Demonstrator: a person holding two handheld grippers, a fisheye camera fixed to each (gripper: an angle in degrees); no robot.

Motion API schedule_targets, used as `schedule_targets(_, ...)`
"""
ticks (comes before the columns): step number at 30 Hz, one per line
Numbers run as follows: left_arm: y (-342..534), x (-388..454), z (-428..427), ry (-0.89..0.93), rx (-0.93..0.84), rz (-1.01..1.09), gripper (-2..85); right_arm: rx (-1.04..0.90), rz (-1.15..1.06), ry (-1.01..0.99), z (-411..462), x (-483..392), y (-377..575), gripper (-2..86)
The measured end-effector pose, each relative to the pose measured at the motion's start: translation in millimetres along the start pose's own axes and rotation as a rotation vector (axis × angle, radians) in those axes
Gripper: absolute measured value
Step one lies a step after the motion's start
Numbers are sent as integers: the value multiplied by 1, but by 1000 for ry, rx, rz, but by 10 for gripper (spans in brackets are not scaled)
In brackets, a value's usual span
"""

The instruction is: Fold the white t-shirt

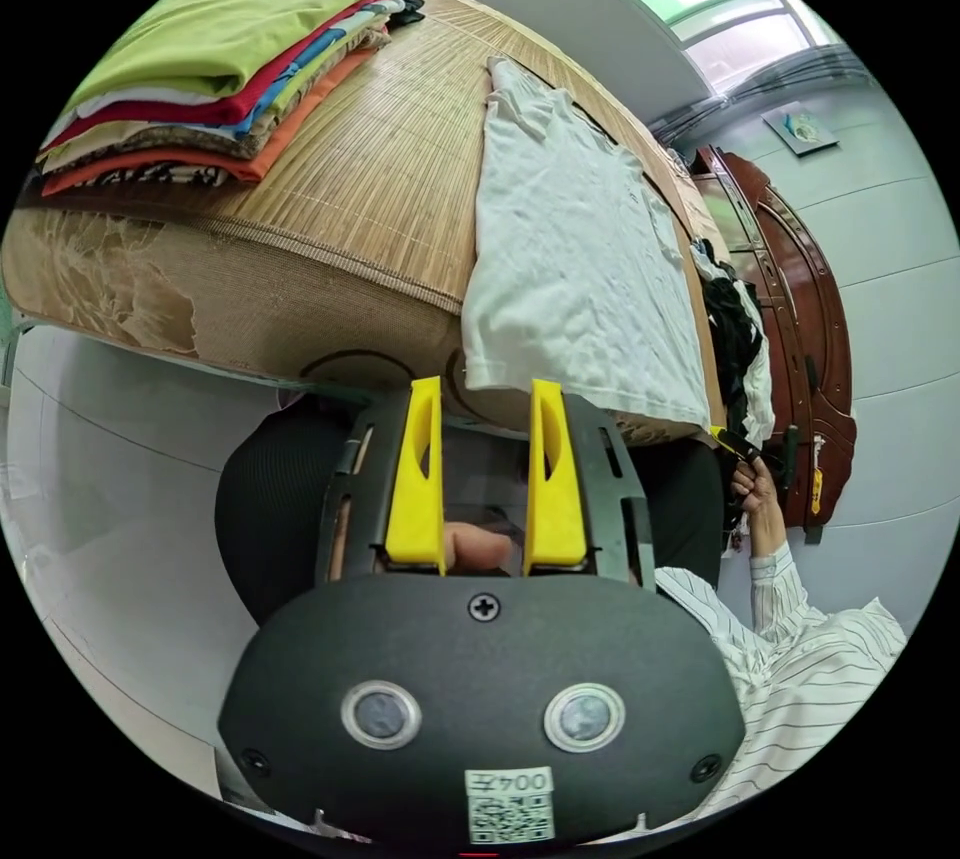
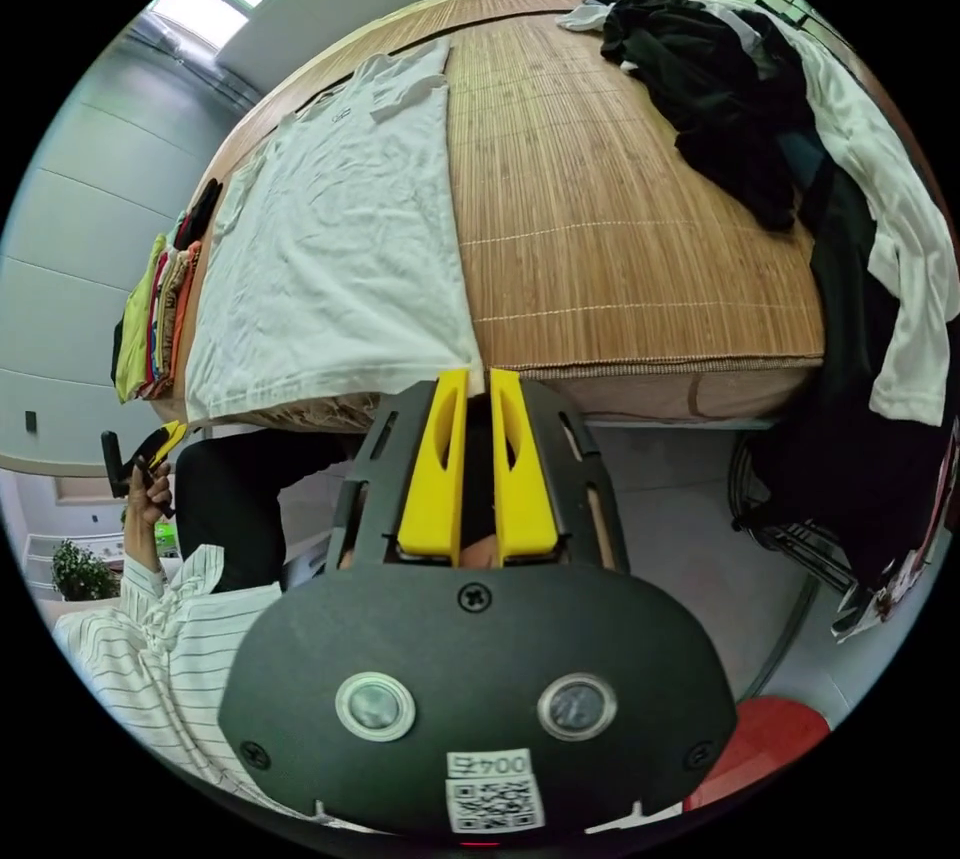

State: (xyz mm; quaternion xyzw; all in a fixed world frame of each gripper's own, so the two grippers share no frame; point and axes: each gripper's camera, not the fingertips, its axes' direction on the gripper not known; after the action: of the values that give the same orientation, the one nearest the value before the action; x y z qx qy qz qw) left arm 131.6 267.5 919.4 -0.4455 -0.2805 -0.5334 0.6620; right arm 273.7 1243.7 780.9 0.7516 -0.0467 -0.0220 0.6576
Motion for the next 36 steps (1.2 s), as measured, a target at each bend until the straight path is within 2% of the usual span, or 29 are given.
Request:
schedule_targets(3, -6, -7, 9, 4, -25, -4, 141, 33, -3, -12, -9, 4, 3, 76)
schedule_targets(7, -19, -31, 25, 67, -39, -53, 160, 85, 100, -158, -13, 27, 3, 110)
schedule_targets(12, -27, -69, 42, 175, 6, -146, 169, 53, 168, -197, 2, 32, -4, 122)
schedule_targets(14, -29, -81, 53, 243, 4, -169, 167, 53, 178, -151, 4, 30, -7, 119)
schedule_targets(21, -43, -101, 86, 358, -65, -141, 111, -28, 182, -171, 2, 49, -20, 107)
schedule_targets(25, -51, -111, 99, 449, -102, -102, 63, -70, 185, -261, 6, 65, -31, 111)
schedule_targets(32, -44, -128, 89, 406, -96, -85, 30, -85, 223, -343, 11, 93, -35, 102)
schedule_targets(36, -49, -123, 60, 349, -61, -32, 31, -80, 213, -317, 6, 98, -37, 111)
